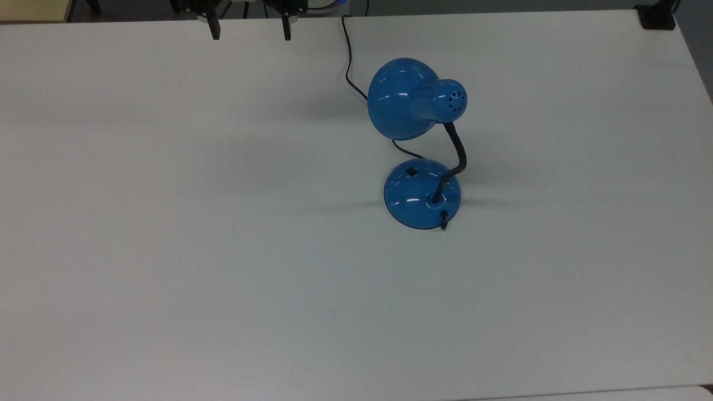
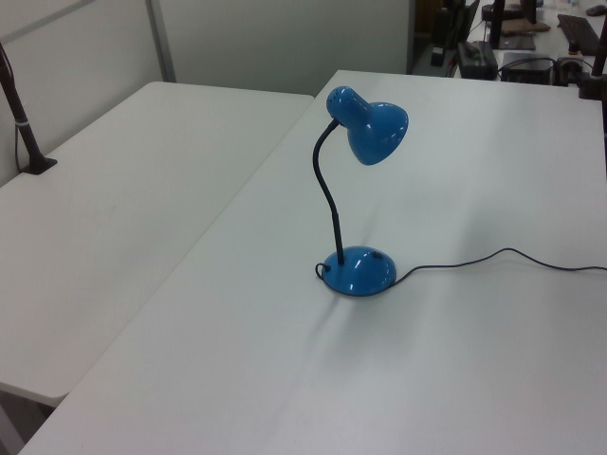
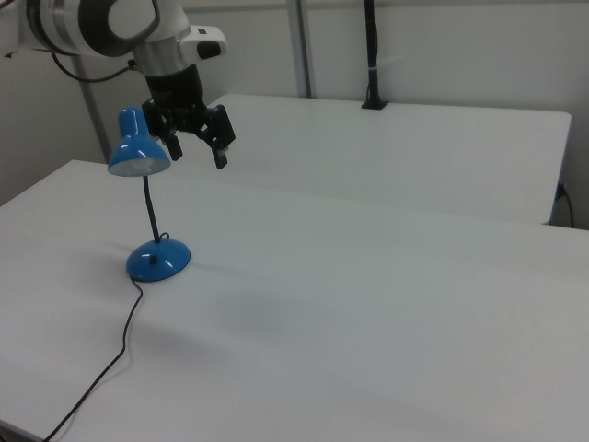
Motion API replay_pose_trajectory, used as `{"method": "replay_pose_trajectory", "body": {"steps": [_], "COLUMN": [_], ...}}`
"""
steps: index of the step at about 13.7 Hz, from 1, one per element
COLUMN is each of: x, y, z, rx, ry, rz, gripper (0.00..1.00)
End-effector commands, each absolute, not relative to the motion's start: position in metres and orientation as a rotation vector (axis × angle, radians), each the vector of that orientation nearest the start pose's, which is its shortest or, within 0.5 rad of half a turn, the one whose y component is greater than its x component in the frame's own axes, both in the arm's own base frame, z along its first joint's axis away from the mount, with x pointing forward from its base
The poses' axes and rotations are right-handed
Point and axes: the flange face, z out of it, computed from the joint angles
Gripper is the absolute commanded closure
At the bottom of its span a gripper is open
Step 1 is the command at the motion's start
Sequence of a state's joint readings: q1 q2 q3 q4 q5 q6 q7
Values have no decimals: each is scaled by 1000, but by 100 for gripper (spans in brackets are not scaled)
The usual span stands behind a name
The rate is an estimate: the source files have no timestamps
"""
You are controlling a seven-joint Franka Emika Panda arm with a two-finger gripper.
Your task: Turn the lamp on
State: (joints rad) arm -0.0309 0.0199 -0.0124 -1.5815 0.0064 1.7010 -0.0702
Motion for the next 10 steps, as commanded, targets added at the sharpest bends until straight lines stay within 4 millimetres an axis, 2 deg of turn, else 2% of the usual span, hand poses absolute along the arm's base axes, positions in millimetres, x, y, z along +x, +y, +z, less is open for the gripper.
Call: {"method": "replay_pose_trajectory", "body": {"steps": [1, 3, 4, 7, 10], "x": [571, 569, 568, 559, 557], "y": [-22, -22, -22, -12, -11], "z": [621, 612, 603, 592, 586], "rx": [-3118, -3119, -3115, -3079, -3074], "ry": [-72, -114, -202, -614, -685], "rz": [-120, -89, -61, 68, 115], "gripper": [0, 0, 0, 0, 0]}}
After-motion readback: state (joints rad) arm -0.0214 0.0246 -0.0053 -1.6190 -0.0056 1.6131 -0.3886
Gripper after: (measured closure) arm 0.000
